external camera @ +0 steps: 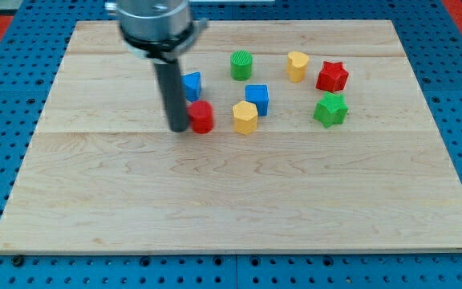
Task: Move the yellow hexagon to the bottom left of the blue cube
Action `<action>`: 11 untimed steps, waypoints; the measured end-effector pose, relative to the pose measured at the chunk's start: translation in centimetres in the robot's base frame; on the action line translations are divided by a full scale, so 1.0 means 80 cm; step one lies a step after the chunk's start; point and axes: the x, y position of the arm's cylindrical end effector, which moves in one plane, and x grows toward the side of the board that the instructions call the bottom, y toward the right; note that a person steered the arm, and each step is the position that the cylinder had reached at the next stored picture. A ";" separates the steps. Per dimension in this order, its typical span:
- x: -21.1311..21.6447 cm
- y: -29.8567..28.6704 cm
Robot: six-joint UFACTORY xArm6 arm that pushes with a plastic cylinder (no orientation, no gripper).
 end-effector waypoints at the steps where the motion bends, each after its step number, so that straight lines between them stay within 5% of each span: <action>1: 0.011 0.007; 4: 0.032 0.062; 5: 0.020 0.140; 6: -0.017 0.138; 8: -0.044 0.104; 9: 0.009 0.111; 10: 0.040 0.027; 11: 0.017 -0.020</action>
